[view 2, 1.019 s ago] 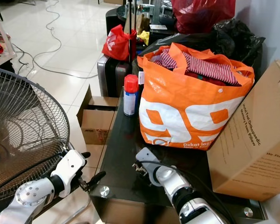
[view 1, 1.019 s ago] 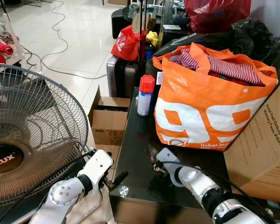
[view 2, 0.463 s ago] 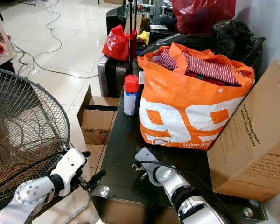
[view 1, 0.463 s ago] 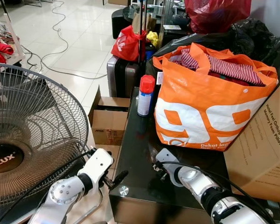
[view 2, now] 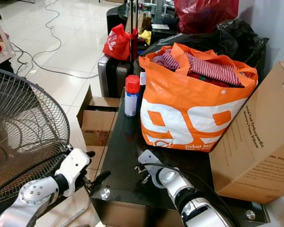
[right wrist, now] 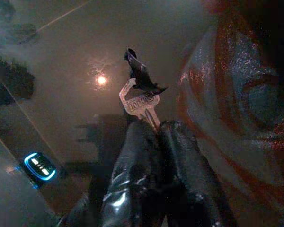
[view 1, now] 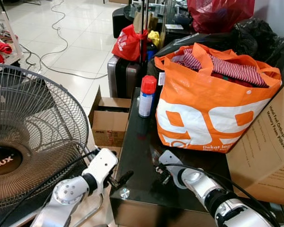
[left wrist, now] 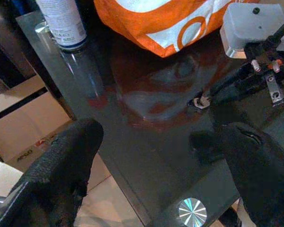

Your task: Hang keys on a hook

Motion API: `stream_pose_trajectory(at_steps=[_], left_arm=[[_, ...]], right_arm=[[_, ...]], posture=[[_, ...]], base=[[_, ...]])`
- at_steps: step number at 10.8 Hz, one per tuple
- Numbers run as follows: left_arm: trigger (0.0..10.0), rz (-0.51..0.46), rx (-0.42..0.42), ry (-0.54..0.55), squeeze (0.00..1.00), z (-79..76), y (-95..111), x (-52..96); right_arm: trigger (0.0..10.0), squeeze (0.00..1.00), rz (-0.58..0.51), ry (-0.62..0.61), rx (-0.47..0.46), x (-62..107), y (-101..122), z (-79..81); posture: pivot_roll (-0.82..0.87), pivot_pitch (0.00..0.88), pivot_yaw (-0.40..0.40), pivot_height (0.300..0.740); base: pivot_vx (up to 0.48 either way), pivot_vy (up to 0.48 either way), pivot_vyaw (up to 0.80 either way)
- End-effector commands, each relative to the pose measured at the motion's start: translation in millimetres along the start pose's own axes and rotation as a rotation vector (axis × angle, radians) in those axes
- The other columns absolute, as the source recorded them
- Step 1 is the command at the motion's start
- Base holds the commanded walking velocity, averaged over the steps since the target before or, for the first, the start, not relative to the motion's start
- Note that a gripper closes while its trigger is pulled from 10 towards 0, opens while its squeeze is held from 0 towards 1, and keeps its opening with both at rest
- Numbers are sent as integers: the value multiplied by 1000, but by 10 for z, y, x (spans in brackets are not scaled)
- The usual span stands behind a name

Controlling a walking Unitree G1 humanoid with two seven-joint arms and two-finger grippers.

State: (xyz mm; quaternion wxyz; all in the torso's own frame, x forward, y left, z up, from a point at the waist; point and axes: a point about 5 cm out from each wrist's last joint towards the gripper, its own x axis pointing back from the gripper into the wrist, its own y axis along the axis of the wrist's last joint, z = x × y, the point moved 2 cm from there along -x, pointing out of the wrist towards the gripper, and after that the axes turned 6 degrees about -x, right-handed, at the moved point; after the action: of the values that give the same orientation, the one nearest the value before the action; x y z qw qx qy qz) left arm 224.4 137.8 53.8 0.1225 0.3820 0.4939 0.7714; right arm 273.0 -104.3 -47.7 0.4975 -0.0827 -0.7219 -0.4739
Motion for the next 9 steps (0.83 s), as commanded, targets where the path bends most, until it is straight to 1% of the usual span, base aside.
stream_pose_trajectory(at_steps=[1, 4, 7, 9], left_arm=[[10000, -13, -10, -4, 808, 8, 39, -11], [10000, -14, -11, -2, 804, 27, 36, -7], [10000, -4, -16, -4, 808, 40, -8, 31], [10000, -4, -21, 4, 812, 58, -20, 26]], right_arm=[[0, 0, 35, -21, -10, 17, -96, -59], [0, 0, 34, -21, -8, 14, -86, -59], [0, 0, -3, -27, -28, -2, -18, -30], [0, 0, -3, -24, -19, -2, -20, -29]], posture=[[55, 0, -59, 740], [57, 0, -55, 740], [75, 0, -41, 740], [80, 0, -43, 740]], base=[[0, 0, 0], [0, 0, 0], [0, 0, 0], [0, 0, 0]])
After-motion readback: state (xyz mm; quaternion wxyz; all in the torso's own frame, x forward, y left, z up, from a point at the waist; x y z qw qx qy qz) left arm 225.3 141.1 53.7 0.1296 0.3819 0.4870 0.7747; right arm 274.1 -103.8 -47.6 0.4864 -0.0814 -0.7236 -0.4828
